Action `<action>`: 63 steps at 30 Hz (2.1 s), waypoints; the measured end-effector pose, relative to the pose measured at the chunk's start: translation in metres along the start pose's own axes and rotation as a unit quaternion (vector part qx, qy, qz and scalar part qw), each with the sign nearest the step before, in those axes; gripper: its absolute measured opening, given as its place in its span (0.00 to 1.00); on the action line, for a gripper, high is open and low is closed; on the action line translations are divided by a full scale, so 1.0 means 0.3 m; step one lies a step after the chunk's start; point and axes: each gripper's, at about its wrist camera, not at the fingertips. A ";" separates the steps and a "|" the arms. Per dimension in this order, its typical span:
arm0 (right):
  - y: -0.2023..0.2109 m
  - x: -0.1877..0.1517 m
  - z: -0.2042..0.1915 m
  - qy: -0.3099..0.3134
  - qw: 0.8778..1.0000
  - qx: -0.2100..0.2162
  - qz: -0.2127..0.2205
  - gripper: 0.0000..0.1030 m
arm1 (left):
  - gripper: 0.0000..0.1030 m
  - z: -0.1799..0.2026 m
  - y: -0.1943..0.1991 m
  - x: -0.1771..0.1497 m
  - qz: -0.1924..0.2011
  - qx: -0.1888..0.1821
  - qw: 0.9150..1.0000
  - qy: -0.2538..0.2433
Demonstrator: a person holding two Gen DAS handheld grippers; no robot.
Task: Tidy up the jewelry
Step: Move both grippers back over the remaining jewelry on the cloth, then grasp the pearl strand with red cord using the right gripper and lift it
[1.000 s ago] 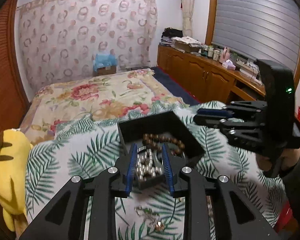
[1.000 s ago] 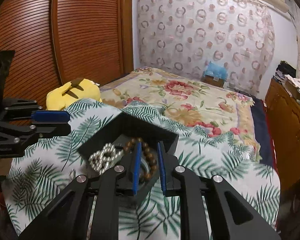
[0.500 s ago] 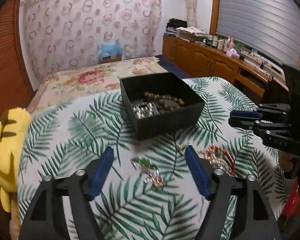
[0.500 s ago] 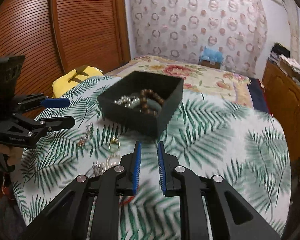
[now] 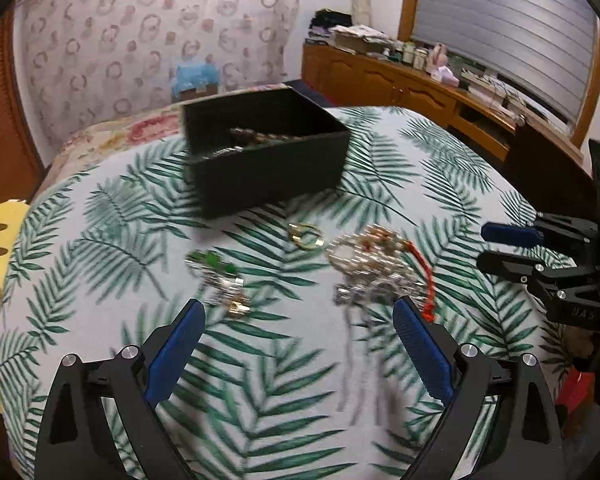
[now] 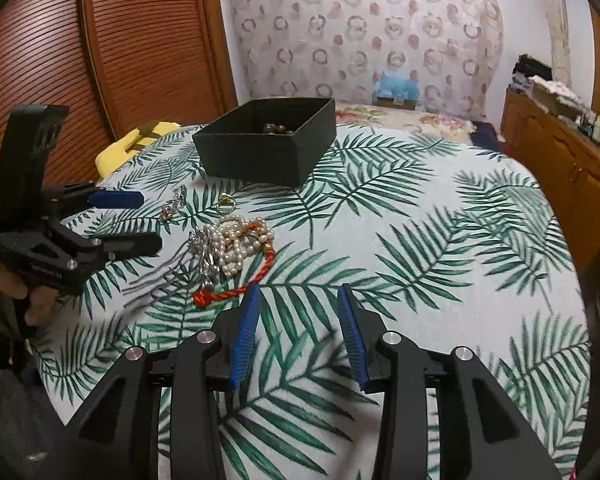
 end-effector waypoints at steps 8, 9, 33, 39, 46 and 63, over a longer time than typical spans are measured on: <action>0.025 -0.051 0.002 -0.002 1.000 -0.009 0.004 0.42 | 0.89 0.072 -0.041 -0.013 -0.024 -0.007 1.000 -0.017; 0.024 -0.050 -0.002 0.001 1.000 -0.009 0.004 0.42 | 0.89 0.078 -0.045 -0.012 -0.026 -0.006 0.999 -0.018; 0.015 -0.058 0.012 -0.018 1.000 0.006 0.003 0.42 | 0.77 0.154 -0.108 0.008 -0.036 -0.006 0.999 -0.028; 0.011 -0.058 0.010 -0.017 1.000 0.006 0.001 0.42 | 0.60 0.150 -0.096 0.002 -0.025 -0.007 0.999 -0.025; 0.005 -0.061 0.013 -0.016 1.000 0.002 -0.003 0.42 | 0.60 0.100 -0.036 -0.023 -0.009 -0.001 1.000 -0.005; -0.005 -0.029 -0.034 0.011 1.000 0.014 -0.002 0.42 | 0.60 -0.017 0.085 -0.031 0.041 0.028 0.998 0.043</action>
Point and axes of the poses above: each gripper's, at about its wrist camera, not at the fingertips, and y roughly against the way its jaws point, z to its right, x to its top, and after that the axes turned 10 degrees about z, right-handed
